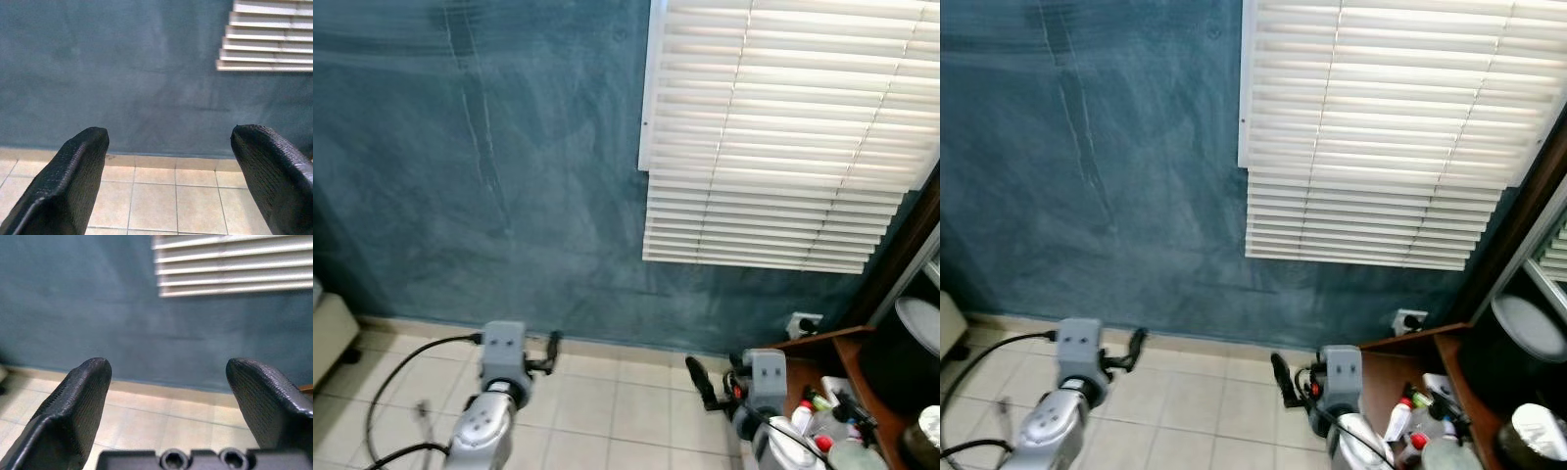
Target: Clean up the room
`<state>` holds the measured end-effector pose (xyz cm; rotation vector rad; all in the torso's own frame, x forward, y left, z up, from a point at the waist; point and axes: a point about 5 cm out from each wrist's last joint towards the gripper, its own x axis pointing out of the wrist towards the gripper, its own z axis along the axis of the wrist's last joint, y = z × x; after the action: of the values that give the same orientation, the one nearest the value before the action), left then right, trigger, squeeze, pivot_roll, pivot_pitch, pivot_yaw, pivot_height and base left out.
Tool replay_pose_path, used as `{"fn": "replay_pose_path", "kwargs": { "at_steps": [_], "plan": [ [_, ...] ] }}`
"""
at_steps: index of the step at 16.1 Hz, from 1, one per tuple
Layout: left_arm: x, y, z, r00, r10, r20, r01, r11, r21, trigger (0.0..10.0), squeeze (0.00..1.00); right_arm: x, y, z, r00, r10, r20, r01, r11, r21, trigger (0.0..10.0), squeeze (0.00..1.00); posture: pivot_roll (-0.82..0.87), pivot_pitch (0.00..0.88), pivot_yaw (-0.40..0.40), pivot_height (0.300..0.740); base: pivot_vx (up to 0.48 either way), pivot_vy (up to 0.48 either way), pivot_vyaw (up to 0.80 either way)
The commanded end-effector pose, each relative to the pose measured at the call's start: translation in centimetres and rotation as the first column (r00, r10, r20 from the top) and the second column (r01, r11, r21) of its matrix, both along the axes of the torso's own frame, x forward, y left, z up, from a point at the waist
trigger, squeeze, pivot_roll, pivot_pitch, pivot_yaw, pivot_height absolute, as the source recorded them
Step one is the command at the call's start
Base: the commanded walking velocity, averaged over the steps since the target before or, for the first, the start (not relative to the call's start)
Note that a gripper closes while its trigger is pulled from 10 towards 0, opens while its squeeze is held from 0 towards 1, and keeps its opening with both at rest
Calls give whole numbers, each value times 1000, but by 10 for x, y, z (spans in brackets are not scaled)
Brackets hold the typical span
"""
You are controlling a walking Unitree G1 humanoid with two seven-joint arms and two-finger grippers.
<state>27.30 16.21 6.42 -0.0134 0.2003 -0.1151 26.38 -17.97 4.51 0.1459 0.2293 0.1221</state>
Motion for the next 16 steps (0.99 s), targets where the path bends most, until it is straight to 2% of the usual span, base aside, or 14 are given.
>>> {"fn": "replay_pose_path", "kwargs": {
  "at_steps": [1,9,10,14,16],
  "plan": [
    [-4,5,-6,1000,11,-22,-11,1000,2,10000,0,-3,-7,-6,999,-34,-28,33,999,-19,10000,0,5,0,-28,740,0,0,750],
    [1,5,-1,1000,4,5,-5,999,53,10000,0,-1,-4,-9,999,-20,-34,20,1000,12,10000,0,19,0,-25,740,0,0,691],
    [-1,6,-2,1000,1,0,-1,995,102,10000,0,0,-4,-11,999,-25,-36,26,999,29,10000,0,21,0,-19,740,0,0,613],
    [-1,6,-4,1000,-1,-7,2,992,124,10000,0,0,-5,-13,999,-27,-39,28,999,27,10000,0,19,0,-10,740,0,0,613],
    [2,10,-4,1000,25,-11,-23,992,123,10000,0,1,-3,-15,999,-28,-39,29,999,23,10000,0,16,0,4,740,379,0,613]
  ]
}}
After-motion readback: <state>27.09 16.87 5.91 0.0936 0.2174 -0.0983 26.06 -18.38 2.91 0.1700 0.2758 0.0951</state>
